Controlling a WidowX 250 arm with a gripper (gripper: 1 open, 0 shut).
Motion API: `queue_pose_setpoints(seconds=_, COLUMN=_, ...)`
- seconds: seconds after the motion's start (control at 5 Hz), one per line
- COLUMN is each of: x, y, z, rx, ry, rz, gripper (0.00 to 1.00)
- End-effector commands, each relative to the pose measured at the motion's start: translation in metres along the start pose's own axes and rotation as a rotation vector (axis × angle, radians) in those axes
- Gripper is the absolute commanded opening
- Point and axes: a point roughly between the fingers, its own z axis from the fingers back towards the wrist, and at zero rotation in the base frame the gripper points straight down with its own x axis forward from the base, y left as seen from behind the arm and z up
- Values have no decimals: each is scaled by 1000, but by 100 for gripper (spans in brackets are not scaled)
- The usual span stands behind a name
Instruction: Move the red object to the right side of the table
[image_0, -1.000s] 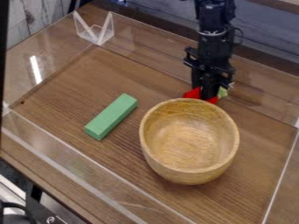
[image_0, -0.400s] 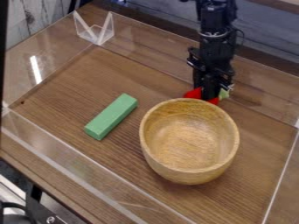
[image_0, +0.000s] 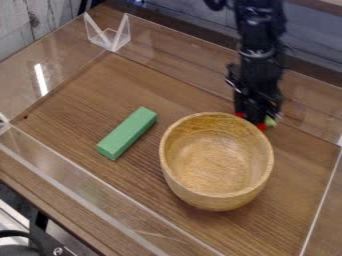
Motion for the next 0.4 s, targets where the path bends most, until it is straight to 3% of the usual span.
queue_pose_setpoints(seconds=0.0, x=-8, y=-43, z=6, rx=-20, ry=-30, rz=-43, gripper=0)
queue_pose_setpoints(seconds=0.2, x=-17, y=-69, z=17, rx=-27, ry=-22, rz=-62, gripper=0)
